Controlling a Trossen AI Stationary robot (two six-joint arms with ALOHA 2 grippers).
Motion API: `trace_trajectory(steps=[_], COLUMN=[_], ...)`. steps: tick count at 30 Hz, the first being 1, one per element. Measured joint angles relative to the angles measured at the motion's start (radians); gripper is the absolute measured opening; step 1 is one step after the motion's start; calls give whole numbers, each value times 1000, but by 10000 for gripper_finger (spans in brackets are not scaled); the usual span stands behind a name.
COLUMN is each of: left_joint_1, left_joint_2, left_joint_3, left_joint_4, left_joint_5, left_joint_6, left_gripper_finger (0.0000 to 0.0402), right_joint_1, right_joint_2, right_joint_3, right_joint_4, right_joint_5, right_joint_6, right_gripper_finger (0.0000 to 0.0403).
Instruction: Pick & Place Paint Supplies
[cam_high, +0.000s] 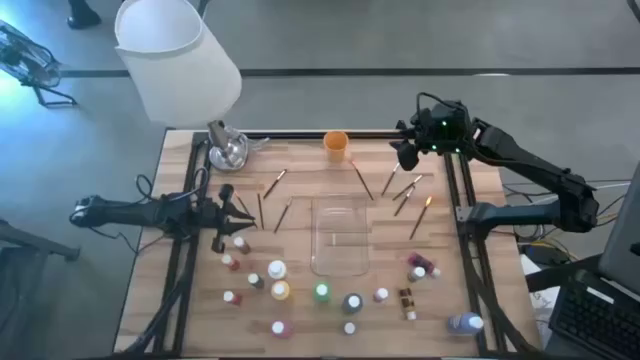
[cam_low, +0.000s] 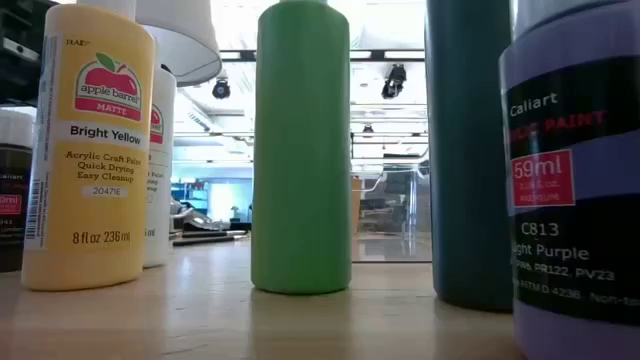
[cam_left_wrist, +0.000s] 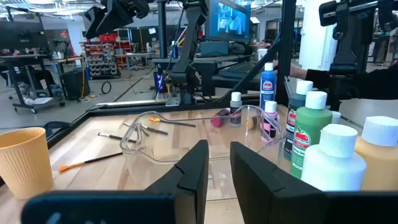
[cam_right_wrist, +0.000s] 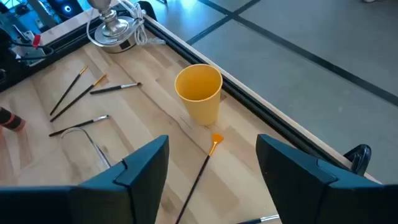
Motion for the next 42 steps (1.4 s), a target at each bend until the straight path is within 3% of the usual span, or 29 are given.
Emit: trace_trajectory(steps=[35, 42], left_joint_1=[0, 0], left_joint_2=[0, 0], left_joint_3=[0, 0], left_joint_4=[0, 0], left_joint_5=[0, 0], left_joint_6=[0, 0], left_gripper_finger=[74, 74], right_joint_1=[0, 0], right_joint_2=[0, 2], right_joint_3=[0, 0], right_joint_4=[0, 111], right_joint_5=[0, 1], right_joint_6=[0, 63], right_gripper_finger=[356, 357])
